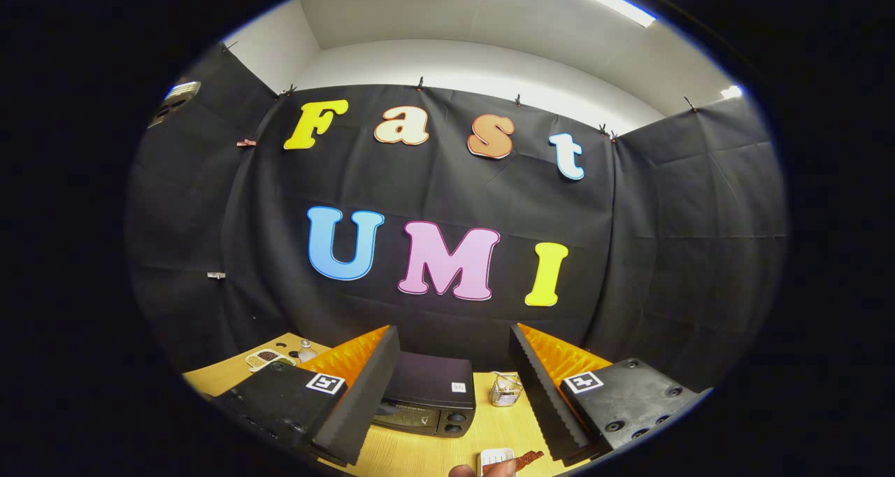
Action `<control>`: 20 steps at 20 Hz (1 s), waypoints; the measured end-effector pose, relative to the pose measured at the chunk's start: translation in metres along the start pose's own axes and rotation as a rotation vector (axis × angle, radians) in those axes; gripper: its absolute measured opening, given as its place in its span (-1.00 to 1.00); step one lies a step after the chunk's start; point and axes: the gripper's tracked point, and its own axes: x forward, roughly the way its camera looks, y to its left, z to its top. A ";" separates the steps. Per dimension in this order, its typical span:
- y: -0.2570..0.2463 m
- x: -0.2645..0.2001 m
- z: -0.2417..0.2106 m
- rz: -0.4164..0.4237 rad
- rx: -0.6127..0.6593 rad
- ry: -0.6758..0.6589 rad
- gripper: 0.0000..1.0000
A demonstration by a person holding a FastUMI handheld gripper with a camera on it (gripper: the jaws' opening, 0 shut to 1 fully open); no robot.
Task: Open the toaster oven, put the food inside, and close the toaster oven door.
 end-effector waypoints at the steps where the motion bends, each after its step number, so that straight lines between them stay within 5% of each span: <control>1: -0.001 0.000 -0.001 -0.001 0.002 0.002 0.95; 13: -0.008 -0.007 -0.002 -0.013 0.009 0.000 0.95; 20: 0.035 0.007 -0.022 0.064 0.024 0.028 0.95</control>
